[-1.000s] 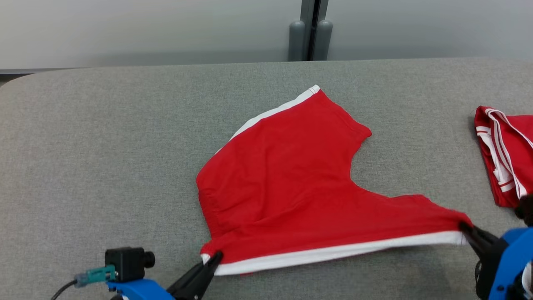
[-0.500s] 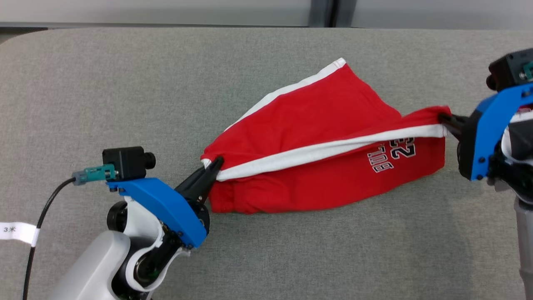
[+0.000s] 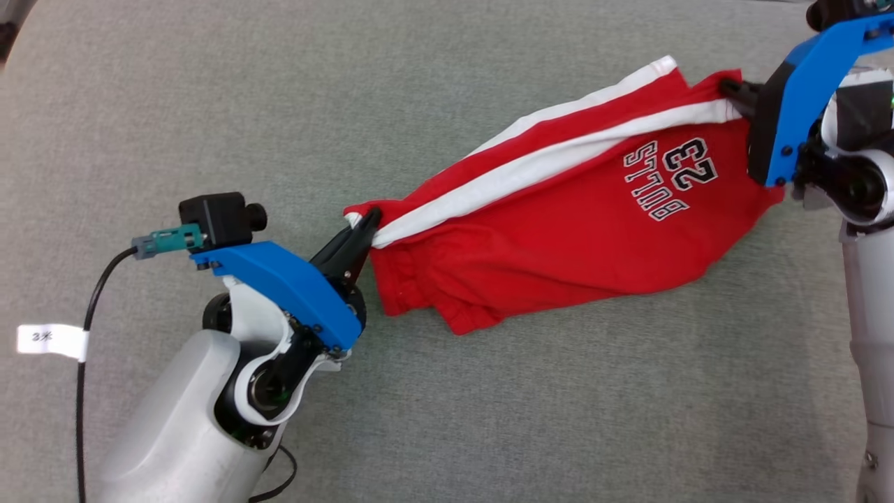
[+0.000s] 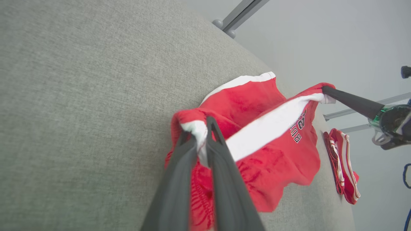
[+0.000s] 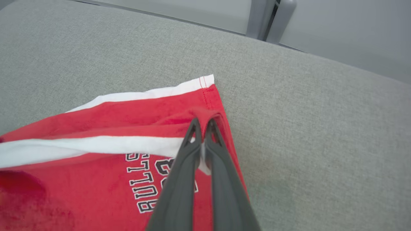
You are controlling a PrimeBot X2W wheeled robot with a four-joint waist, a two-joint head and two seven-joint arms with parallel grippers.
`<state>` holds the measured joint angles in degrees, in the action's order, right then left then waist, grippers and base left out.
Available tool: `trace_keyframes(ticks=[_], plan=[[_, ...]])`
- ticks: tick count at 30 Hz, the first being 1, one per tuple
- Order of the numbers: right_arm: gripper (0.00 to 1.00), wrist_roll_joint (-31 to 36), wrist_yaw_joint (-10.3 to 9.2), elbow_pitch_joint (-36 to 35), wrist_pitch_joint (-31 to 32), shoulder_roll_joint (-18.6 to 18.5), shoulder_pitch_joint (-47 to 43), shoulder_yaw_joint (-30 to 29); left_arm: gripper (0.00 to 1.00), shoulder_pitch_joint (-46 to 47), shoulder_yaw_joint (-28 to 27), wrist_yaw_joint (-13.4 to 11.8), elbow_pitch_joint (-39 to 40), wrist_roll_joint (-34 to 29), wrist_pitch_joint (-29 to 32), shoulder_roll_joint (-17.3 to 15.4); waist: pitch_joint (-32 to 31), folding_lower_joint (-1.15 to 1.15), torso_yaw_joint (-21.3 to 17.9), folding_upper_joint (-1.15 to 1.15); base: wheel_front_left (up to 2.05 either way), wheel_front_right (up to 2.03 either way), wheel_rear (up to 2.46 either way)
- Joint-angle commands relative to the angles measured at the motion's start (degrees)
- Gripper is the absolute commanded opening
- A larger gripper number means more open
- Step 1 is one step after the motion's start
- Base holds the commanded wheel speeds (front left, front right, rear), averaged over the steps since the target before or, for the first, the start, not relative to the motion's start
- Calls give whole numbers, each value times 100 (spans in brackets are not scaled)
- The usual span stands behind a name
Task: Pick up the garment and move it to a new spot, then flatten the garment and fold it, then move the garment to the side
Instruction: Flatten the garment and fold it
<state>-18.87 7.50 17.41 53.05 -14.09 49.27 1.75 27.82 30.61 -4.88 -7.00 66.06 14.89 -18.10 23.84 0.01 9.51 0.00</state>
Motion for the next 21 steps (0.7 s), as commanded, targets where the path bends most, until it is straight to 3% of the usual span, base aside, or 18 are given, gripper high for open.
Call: trace_keyframes(ticks=[1,8,9,10,11,12,21], plan=[[0,72,-2,197,-153,5,173,-28,0,133,25,71,-106,-2,-42,75,96,-1,127,0,0,0,0],[0,133,-2,816,-626,41,510,59,0,360,41,246,-462,45,-189,356,245,-1,297,0,0,0,0],[6,126,-2,874,-682,45,531,91,0,370,42,267,-499,57,-204,384,260,-1,307,0,0,0,0],[32,106,-2,928,-741,48,560,128,18,385,43,288,-536,64,-224,408,270,-1,313,0,0,0,0],[98,78,-2,968,-820,52,591,153,84,397,45,288,-577,56,-244,431,281,-1,318,0,0,0,0],[100,54,-2,1014,-907,49,619,173,100,406,50,289,-620,50,-263,458,287,-1,323,0,0,0,0],[100,-372,-2,1366,-1696,-35,457,292,100,175,-175,331,-945,38,-798,548,25,-1,328,0,0,0,0]])
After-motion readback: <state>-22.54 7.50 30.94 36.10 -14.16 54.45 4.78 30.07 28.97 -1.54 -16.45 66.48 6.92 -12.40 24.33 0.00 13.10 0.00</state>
